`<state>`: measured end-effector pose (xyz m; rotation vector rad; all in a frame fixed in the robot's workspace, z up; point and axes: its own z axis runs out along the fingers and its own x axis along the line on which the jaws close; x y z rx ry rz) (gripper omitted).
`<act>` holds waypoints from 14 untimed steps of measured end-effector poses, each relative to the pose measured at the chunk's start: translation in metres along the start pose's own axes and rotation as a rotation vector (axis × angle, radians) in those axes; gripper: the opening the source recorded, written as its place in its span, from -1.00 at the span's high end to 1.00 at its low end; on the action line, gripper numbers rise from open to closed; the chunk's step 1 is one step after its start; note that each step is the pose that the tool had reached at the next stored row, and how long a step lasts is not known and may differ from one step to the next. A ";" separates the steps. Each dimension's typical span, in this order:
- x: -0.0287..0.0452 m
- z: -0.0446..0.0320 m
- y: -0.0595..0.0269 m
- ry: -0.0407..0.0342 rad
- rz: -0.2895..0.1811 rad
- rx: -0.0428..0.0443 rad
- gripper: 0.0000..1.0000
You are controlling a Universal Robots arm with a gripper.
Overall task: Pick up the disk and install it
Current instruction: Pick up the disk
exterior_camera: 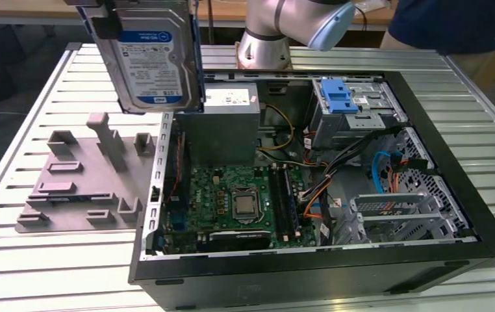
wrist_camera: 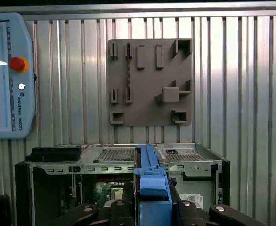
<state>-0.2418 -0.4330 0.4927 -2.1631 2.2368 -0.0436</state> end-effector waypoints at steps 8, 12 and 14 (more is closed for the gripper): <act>0.0032 0.0012 -0.0217 -0.0025 0.001 0.0030 0.27; 0.0034 0.0020 -0.0300 -0.0025 0.001 0.0028 0.27; 0.0037 0.0025 -0.0336 -0.0025 0.001 0.0028 0.27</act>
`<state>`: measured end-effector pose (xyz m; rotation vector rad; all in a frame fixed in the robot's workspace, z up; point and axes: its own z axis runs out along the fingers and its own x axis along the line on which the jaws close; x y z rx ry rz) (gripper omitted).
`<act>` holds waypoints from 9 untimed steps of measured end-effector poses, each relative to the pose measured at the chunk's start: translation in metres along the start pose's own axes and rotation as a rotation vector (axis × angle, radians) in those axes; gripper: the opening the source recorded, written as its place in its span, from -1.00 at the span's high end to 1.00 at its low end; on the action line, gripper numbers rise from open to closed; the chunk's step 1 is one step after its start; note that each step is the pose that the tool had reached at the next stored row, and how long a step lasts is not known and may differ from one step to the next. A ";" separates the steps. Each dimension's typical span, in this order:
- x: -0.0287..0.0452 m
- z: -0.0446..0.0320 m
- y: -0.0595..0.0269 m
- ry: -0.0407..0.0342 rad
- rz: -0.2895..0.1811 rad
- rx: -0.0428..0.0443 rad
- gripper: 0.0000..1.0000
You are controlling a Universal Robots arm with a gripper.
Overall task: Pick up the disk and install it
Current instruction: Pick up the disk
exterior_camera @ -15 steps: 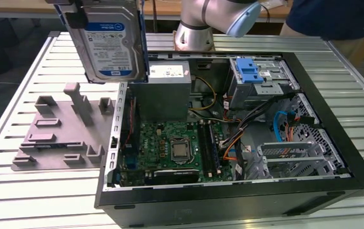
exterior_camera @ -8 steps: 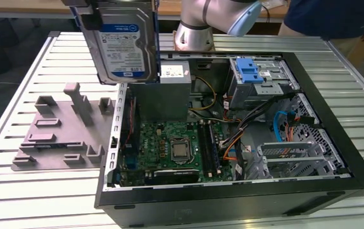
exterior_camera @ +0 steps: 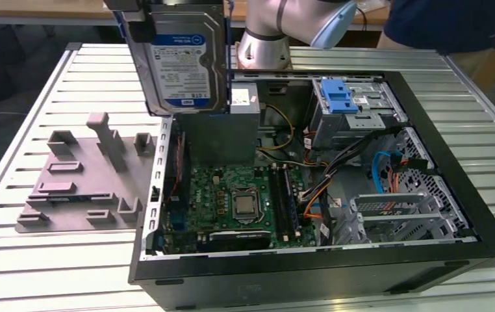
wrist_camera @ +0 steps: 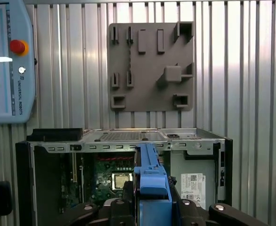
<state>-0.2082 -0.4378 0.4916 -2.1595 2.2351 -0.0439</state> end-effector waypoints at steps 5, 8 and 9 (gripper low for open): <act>0.0000 0.0004 -0.0095 0.0001 0.000 -0.0001 0.27; 0.0000 0.0006 -0.0125 0.0000 0.000 0.0000 0.27; 0.0000 0.0006 -0.0133 0.0000 0.000 -0.0001 0.27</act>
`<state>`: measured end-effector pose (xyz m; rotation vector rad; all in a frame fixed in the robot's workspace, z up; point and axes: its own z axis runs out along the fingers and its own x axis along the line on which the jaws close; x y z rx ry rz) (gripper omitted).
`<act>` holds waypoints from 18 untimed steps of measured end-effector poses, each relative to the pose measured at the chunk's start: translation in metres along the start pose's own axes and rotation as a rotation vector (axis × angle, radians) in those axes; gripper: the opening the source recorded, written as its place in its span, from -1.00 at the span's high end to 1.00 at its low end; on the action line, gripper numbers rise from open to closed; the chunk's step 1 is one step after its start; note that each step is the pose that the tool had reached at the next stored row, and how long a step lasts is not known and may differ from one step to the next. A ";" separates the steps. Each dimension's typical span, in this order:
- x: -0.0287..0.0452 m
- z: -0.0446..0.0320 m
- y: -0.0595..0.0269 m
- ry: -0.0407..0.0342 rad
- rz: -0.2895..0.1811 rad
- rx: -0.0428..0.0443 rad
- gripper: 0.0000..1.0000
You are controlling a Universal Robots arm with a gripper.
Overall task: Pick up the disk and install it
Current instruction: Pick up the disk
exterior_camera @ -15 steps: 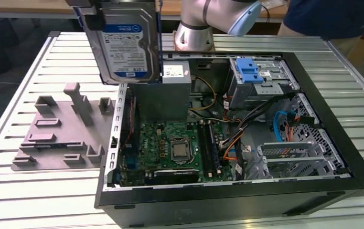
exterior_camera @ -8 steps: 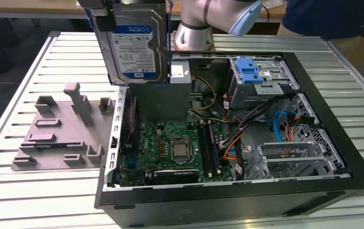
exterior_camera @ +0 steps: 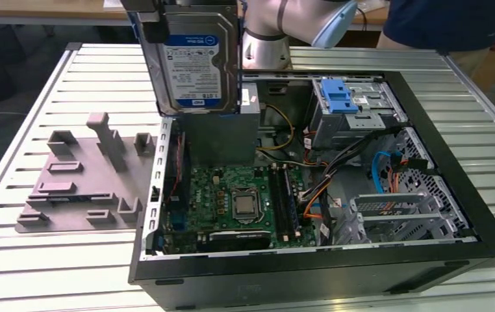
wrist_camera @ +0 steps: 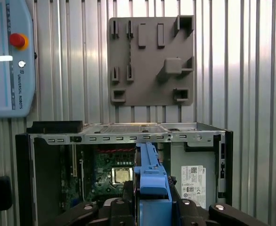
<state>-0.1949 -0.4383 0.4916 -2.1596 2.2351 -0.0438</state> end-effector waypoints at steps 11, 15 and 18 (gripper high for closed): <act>0.0008 0.0009 -0.0200 0.0000 0.000 -0.0007 0.27; 0.0024 0.0014 -0.0309 0.0003 0.000 -0.0049 0.27; 0.0038 0.0019 -0.0369 0.0006 0.000 -0.0150 0.27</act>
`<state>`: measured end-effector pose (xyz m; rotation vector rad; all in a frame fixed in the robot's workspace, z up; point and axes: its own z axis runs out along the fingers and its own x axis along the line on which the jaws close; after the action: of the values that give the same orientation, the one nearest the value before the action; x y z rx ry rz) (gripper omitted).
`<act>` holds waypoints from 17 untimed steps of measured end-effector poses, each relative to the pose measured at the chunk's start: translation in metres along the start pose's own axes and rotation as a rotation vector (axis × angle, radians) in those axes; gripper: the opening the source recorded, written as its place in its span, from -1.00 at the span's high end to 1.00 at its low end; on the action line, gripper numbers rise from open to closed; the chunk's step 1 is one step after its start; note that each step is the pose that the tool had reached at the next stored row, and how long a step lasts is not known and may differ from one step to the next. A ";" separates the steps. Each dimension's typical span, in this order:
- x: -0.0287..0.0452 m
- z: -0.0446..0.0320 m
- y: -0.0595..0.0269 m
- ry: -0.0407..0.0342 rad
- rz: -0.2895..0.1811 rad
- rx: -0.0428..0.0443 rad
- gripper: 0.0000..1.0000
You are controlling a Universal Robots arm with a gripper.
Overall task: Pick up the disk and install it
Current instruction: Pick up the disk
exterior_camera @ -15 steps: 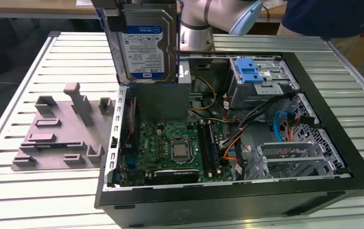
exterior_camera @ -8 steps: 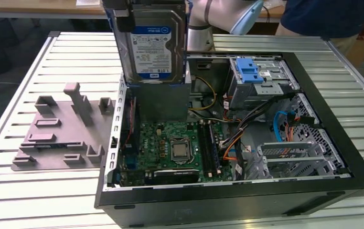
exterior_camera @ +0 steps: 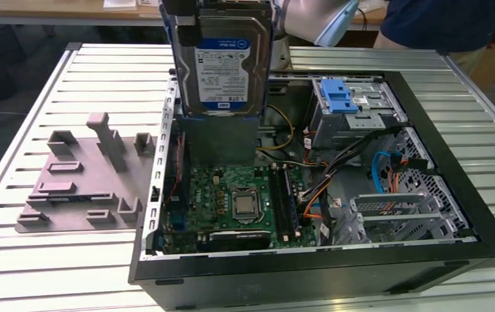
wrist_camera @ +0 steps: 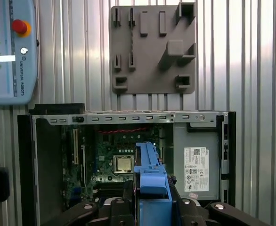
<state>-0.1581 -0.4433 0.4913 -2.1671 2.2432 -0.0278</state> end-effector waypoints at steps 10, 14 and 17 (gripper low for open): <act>0.0066 0.0010 -0.0180 0.0002 0.000 -0.0093 0.27; 0.0093 0.0014 -0.0257 0.0003 0.000 -0.0109 0.27; 0.0113 0.0018 -0.0317 0.0003 0.000 -0.0118 0.27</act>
<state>-0.1268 -0.4557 0.4904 -2.1729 2.2494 -0.0150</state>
